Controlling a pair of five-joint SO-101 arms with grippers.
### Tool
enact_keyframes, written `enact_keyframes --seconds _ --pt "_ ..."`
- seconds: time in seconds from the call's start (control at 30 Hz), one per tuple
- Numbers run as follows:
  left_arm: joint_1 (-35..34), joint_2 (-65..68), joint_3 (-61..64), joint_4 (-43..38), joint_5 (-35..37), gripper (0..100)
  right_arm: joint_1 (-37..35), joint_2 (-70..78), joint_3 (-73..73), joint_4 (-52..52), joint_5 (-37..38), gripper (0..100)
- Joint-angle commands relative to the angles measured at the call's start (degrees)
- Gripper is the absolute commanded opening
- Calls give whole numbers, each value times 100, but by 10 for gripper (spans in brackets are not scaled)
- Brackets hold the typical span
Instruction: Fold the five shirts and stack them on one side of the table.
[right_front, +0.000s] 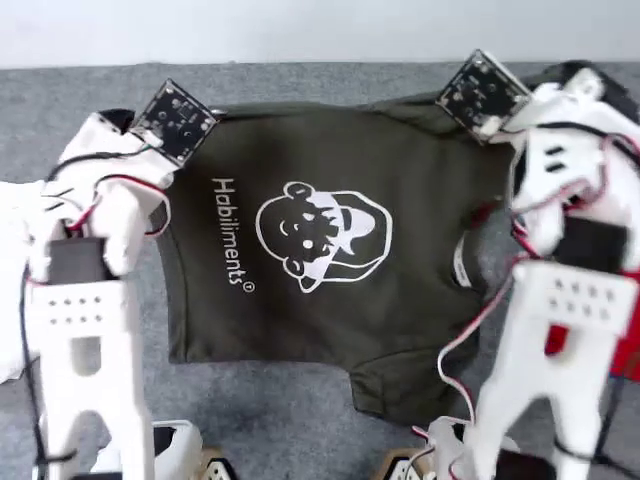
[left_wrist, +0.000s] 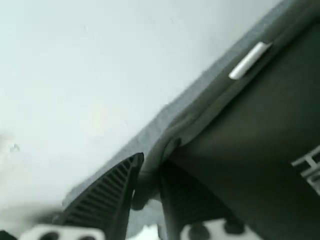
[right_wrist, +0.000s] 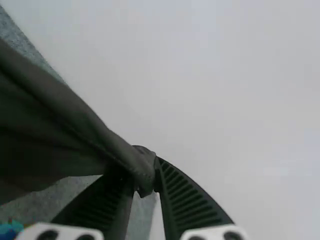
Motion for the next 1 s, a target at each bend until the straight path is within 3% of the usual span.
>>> enact_keyframes --seconds 0.0,0.13,0.27,0.53,0.73,0.97 --pt "-35 492 84 -1345 -255 14 -154 374 229 -1376 44 10" --pt "-26 1363 -277 -2004 -466 14 -286 1121 396 -2659 44 10" --pt "-18 2224 -1033 -2101 -475 14 -382 1895 220 -3653 70 10" --pt "-18 2954 -1455 -1960 -475 14 -488 2633 -141 -3793 79 10" --pt "18 2927 -1376 -774 -475 14 -444 2545 -255 -2044 79 10" --pt "26 2927 -1385 809 -545 15 -479 1833 -334 927 70 10"
